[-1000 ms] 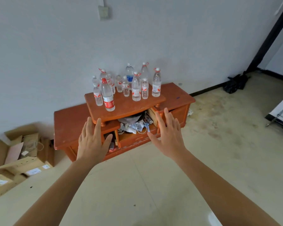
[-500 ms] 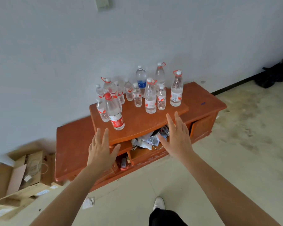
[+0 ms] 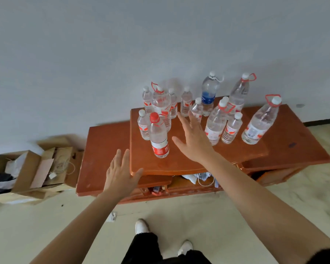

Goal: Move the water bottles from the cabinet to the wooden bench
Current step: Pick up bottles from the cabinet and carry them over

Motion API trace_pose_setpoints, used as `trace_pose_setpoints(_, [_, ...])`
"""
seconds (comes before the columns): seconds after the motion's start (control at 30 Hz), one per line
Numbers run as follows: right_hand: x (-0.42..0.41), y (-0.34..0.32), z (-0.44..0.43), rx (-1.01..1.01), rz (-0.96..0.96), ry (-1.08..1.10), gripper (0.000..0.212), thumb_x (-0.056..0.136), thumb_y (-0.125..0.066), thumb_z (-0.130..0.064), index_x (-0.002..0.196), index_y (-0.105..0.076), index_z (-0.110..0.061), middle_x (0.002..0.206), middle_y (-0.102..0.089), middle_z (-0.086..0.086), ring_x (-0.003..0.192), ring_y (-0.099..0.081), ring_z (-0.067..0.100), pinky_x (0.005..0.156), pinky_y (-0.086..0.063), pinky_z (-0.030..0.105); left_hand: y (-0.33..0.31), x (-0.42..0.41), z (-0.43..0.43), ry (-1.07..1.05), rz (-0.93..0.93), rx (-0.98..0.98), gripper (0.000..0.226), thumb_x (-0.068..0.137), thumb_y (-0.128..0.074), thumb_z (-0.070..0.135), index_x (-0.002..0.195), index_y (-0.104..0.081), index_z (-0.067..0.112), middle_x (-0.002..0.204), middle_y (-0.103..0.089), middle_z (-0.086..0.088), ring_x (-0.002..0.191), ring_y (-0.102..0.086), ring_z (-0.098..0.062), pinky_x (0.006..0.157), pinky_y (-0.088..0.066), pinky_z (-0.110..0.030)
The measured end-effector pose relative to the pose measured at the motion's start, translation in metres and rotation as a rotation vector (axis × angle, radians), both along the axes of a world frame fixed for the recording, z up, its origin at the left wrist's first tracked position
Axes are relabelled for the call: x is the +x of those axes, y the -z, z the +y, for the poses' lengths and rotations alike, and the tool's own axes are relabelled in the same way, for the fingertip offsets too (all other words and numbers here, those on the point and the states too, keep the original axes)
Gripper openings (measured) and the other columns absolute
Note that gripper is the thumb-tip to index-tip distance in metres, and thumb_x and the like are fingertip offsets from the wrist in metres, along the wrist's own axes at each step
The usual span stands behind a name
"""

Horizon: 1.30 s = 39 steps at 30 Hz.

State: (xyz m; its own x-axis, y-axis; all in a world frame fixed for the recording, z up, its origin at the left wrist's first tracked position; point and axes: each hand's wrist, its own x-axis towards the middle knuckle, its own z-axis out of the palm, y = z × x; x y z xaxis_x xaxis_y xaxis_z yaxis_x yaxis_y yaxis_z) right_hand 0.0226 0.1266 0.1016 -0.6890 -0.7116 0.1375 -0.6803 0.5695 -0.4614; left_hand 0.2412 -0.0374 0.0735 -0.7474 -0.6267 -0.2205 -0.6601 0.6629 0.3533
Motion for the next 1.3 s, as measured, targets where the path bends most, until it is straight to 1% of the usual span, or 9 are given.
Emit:
trace_pose_setpoints(0.2, [-0.021, 0.002, -0.100, 0.090, 0.051, -0.158, 0.077, 0.100, -0.052, -0.051, 0.161, -0.007, -0.036, 0.170, 0.000, 0.010, 0.155, -0.016, 0.036, 0.119, -0.031, 0.052, 0.031, -0.022, -0.063, -0.020, -0.048, 0.076, 0.097, 0.091, -0.051, 0.067, 0.160, 0.003, 0.026, 0.169, 0.010, -0.003, 0.155, -0.002, -0.029, 0.121, -0.022, -0.055])
trace_pose_setpoints(0.37, [-0.049, 0.024, -0.163, 0.387, 0.194, -0.259, 0.065, 0.098, -0.050, -0.056, 0.156, -0.028, -0.034, 0.168, -0.013, 0.011, 0.153, -0.015, 0.040, 0.116, -0.028, 0.061, 0.060, -0.059, -0.116, 0.091, -0.169, 0.149, 0.100, 0.089, -0.056, 0.067, 0.160, 0.004, 0.027, 0.169, 0.011, -0.003, 0.155, -0.003, -0.030, 0.120, -0.021, -0.053])
trace_pose_setpoints(0.47, [-0.067, 0.029, -0.170, 0.380, 0.011, -0.220, 0.048, 0.100, -0.054, -0.046, 0.144, -0.050, -0.028, 0.152, -0.047, 0.003, 0.139, -0.044, 0.030, 0.105, -0.047, 0.046, 0.074, -0.089, -0.139, 0.171, -0.194, 0.210, 0.102, 0.088, -0.062, 0.064, 0.160, 0.001, 0.028, 0.169, 0.006, -0.003, 0.155, -0.007, -0.030, 0.120, -0.023, -0.054])
trace_pose_setpoints(0.57, [-0.077, 0.034, -0.150, 0.278, -0.152, -0.136, 0.041, 0.102, -0.055, -0.041, 0.141, -0.054, -0.030, 0.148, -0.052, -0.004, 0.132, -0.053, 0.019, 0.104, -0.046, 0.035, 0.089, -0.127, -0.153, 0.274, -0.224, 0.303, 0.103, 0.086, -0.067, 0.060, 0.160, -0.004, 0.029, 0.169, -0.004, -0.002, 0.154, -0.014, -0.030, 0.120, -0.028, -0.054])
trace_pose_setpoints(0.8, [-0.096, 0.038, -0.046, 0.230, -0.516, 0.202, 0.058, 0.096, -0.065, -0.048, 0.148, -0.049, -0.029, 0.151, -0.052, -0.007, 0.137, -0.047, 0.010, 0.113, -0.035, 0.027, 0.117, -0.222, -0.125, 0.586, -0.331, 0.398, 0.118, 0.072, -0.081, 0.060, 0.157, -0.003, 0.041, 0.169, -0.006, 0.004, 0.155, -0.011, -0.031, 0.119, -0.026, -0.060])
trace_pose_setpoints(0.93, [-0.100, 0.057, 0.002, 0.181, -0.728, 0.335, 0.057, 0.091, -0.072, -0.045, 0.144, -0.056, -0.030, 0.137, -0.061, -0.005, 0.086, -0.061, -0.015, 0.072, -0.046, 0.007, 0.136, -0.269, -0.095, 0.834, -0.439, 0.297, 0.126, 0.069, -0.087, 0.052, 0.156, 0.002, 0.045, 0.169, 0.001, 0.003, 0.155, 0.001, -0.033, 0.117, -0.013, -0.069])
trace_pose_setpoints(0.97, [-0.102, 0.062, 0.008, 0.164, -0.741, 0.363, 0.057, 0.090, -0.074, -0.044, 0.143, -0.056, -0.030, 0.136, -0.062, -0.006, 0.092, -0.061, -0.014, 0.073, -0.046, 0.007, 0.142, -0.276, -0.090, 0.849, -0.464, 0.291, 0.128, 0.066, -0.089, 0.050, 0.156, 0.002, 0.045, 0.169, -0.003, 0.003, 0.155, -0.001, -0.034, 0.116, -0.013, -0.071])
trace_pose_setpoints(1.1, [-0.108, 0.080, 0.023, 0.240, -0.681, 0.318, 0.075, 0.084, -0.078, -0.052, 0.149, -0.047, -0.032, 0.149, -0.053, -0.009, 0.135, -0.049, 0.011, 0.107, -0.038, 0.026, 0.173, -0.285, -0.073, 0.737, -0.404, 0.346, 0.130, 0.051, -0.093, 0.046, 0.154, -0.015, 0.040, 0.162, -0.028, 0.003, 0.151, -0.018, -0.034, 0.119, -0.021, -0.063])
trace_pose_setpoints(1.3, [-0.135, 0.109, 0.032, 0.587, -0.480, 0.158, 0.114, 0.065, -0.084, -0.068, 0.158, -0.026, -0.036, 0.138, -0.060, -0.004, 0.123, -0.059, 0.022, 0.097, -0.049, 0.039, 0.190, -0.284, -0.051, 0.569, -0.299, 0.313, 0.109, 0.047, -0.087, 0.044, 0.143, -0.034, 0.038, 0.147, -0.045, 0.003, 0.144, -0.026, -0.031, 0.114, -0.031, -0.064])
